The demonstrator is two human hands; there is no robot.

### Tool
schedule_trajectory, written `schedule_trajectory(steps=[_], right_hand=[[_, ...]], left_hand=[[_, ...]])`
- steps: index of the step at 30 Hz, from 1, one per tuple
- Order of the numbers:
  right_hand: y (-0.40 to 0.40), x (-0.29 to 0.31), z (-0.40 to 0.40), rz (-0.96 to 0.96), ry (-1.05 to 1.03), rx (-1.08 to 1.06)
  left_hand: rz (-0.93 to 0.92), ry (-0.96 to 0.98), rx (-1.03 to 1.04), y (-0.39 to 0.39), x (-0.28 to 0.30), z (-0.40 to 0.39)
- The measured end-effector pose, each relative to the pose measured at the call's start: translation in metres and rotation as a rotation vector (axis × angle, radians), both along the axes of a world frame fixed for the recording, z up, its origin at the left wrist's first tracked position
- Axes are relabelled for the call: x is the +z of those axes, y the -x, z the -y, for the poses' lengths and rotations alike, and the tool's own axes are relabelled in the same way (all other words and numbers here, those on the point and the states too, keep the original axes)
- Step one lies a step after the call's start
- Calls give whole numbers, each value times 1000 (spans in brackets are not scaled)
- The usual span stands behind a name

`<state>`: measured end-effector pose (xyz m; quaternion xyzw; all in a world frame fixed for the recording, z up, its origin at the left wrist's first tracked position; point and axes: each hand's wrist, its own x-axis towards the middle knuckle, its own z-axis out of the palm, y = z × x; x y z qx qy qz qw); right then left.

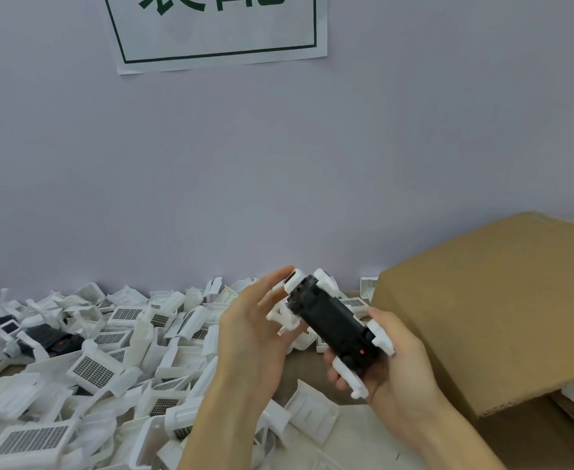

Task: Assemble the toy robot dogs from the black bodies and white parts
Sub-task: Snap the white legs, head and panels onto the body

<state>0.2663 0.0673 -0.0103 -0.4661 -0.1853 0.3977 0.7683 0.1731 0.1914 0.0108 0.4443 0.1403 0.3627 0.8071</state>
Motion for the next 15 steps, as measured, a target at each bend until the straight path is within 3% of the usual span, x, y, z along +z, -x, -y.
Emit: schedule_trajectory(steps=[6, 15], right_hand=[[-1, 1, 3, -329, -59, 76], [1, 1, -1, -177, -82, 99]], left_hand=[[-40, 11, 23, -3, 0, 3], [-46, 56, 89, -7, 1, 6]])
